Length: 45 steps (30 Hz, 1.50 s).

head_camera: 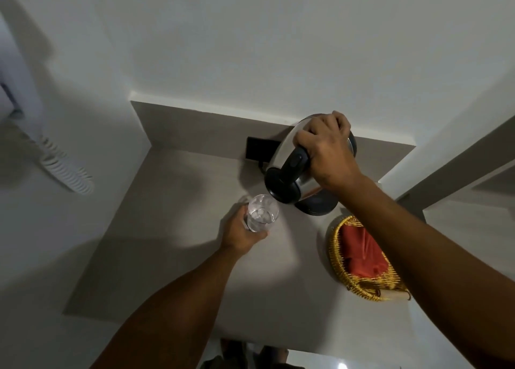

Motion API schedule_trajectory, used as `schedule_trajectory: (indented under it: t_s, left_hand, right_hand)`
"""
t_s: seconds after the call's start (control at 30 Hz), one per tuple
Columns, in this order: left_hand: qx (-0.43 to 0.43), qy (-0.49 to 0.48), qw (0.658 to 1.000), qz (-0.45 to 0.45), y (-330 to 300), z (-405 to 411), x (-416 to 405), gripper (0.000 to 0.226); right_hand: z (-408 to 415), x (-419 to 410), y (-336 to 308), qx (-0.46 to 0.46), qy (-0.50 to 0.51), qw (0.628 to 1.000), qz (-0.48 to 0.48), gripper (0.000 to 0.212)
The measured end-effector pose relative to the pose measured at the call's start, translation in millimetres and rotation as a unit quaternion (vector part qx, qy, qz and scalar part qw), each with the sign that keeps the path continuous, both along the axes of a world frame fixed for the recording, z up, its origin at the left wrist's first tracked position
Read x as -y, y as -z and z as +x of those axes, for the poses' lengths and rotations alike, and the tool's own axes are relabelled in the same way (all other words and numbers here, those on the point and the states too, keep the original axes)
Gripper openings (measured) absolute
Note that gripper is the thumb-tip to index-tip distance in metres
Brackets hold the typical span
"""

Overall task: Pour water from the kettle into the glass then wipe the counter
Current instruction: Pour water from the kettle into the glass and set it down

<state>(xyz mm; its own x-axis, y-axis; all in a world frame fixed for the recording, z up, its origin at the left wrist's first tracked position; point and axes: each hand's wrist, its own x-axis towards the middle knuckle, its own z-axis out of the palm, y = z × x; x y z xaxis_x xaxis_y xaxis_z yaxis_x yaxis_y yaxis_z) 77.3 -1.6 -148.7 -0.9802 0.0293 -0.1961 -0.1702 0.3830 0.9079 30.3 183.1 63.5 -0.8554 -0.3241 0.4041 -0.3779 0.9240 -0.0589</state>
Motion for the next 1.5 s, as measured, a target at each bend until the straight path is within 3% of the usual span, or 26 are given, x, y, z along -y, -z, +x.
schedule_trajectory:
  t_s: [0.53,1.5]
  left_hand:
    - [-0.006,0.017,1.0,-0.012,-2,0,2,0.092]
    - [-0.022,0.025,0.999,-0.012,9,-1,2,0.092]
  right_hand:
    - [3,7,-29,-0.089,-0.026,0.995,0.023,0.008]
    - [3,-11,-16,-0.064,0.0,0.998,0.011,0.001]
